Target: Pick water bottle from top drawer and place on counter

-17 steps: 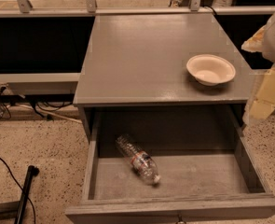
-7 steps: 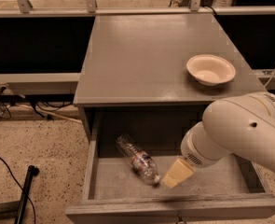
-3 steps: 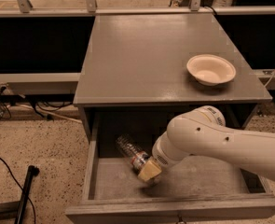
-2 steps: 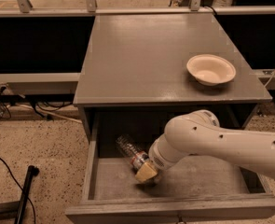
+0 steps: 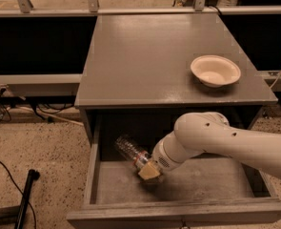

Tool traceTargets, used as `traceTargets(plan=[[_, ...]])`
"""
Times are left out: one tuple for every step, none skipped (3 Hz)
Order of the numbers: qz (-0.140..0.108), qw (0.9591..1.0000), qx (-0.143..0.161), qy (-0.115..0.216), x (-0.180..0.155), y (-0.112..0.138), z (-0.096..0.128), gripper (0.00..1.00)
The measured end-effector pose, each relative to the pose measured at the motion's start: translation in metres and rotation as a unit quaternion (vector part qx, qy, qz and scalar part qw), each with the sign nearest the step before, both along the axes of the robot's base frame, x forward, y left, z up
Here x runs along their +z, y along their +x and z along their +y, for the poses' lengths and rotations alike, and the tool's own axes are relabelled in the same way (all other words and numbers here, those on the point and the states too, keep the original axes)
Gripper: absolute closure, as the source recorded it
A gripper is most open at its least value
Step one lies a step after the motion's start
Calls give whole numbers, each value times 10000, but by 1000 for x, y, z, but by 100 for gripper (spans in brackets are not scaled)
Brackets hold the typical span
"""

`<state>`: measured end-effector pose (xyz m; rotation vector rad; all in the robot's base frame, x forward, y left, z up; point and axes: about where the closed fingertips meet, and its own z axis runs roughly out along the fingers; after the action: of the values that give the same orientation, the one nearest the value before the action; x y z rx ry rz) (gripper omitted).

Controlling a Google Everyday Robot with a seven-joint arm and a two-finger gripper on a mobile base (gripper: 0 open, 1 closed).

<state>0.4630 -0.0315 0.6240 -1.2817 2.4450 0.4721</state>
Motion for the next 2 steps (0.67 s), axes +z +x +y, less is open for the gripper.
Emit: traceTargets(plan=[[-261,9992,56,291,43,1,-16,86],[-622,9972,184,370,100,-5,-52,70]])
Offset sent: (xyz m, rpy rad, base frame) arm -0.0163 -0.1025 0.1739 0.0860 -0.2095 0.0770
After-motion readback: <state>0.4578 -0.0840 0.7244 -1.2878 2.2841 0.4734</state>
